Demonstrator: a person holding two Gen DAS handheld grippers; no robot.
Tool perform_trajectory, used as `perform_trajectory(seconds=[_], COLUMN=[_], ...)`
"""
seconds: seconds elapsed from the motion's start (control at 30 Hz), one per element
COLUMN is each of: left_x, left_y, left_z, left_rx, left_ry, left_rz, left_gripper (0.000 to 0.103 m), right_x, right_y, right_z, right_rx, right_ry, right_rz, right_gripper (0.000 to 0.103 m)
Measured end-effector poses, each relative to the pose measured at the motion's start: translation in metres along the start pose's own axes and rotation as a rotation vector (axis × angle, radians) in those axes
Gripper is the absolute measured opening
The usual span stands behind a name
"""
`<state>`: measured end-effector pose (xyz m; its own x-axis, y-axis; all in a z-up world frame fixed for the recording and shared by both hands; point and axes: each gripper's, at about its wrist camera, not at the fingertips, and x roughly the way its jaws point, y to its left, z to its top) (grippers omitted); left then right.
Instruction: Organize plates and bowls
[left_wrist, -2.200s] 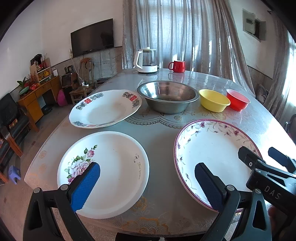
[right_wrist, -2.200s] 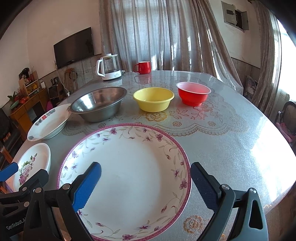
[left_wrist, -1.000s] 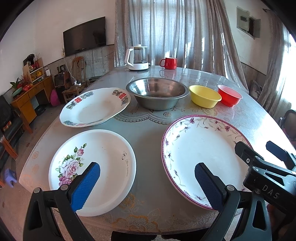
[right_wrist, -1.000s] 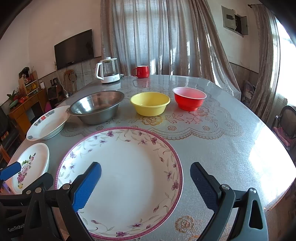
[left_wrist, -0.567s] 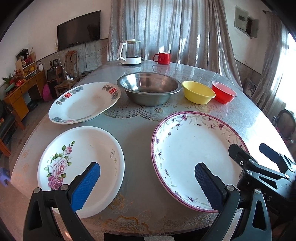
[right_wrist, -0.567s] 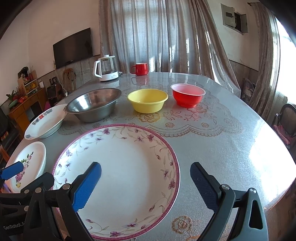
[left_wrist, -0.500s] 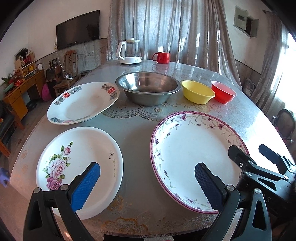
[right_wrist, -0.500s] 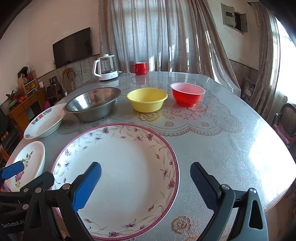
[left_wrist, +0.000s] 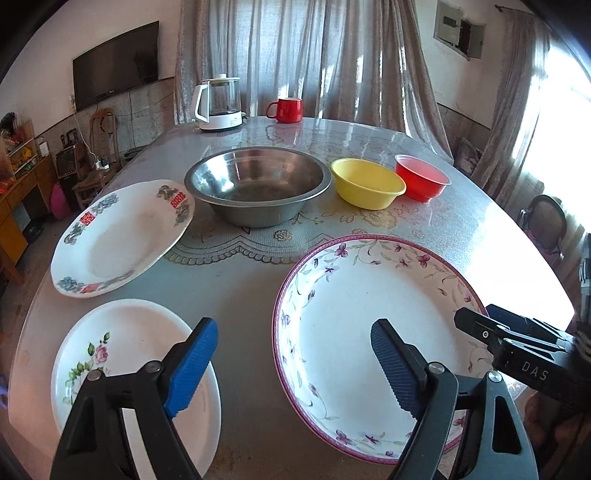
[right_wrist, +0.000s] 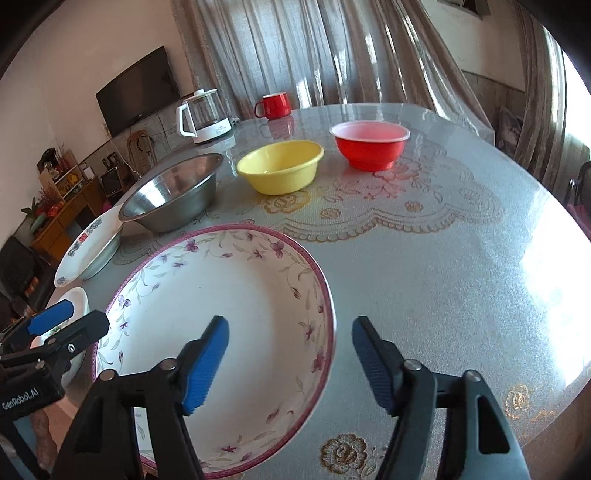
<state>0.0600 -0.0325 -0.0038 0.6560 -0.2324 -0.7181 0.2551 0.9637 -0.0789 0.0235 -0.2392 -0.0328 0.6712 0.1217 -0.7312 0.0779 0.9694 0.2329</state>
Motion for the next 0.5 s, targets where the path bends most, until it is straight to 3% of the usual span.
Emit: perform_trajectory(seconds=[0.1,0.27,0.3,0.43,0.5], left_x=[0.007,0.026,0.030,0.041,0.043], left_y=[0.004,0.003,0.002,-0.002,-0.003], left_z=[0.006,0.010,0.010,0.010,0.011], left_rx=[-0.005,0.024,0.026,0.051,0.051], left_ry=[0.023,0.079,0.096,0.127,0.131], left_rz=[-0.035,-0.065,-0.075,-0.065,-0.060], left_gripper=[0.083,0.051,0.046,0.043,0.042], right_x=[0.004,0.005,0.006,0.008,0.010], right_y=[-0.015,-0.020,-0.019,-0.016,-0.014], right_z=[-0.001,-0.004,-0.004,-0.004,-0.004], right_rx=[0.044,0.027,0.018,-0.015,-0.020], right_ry=[0.036,0.054,0.054,0.054,0.062], right_rz=[0.014,0.017,0.011,0.008,0.026], right_gripper=[0.065,0.051,0.043,0.021,0.019])
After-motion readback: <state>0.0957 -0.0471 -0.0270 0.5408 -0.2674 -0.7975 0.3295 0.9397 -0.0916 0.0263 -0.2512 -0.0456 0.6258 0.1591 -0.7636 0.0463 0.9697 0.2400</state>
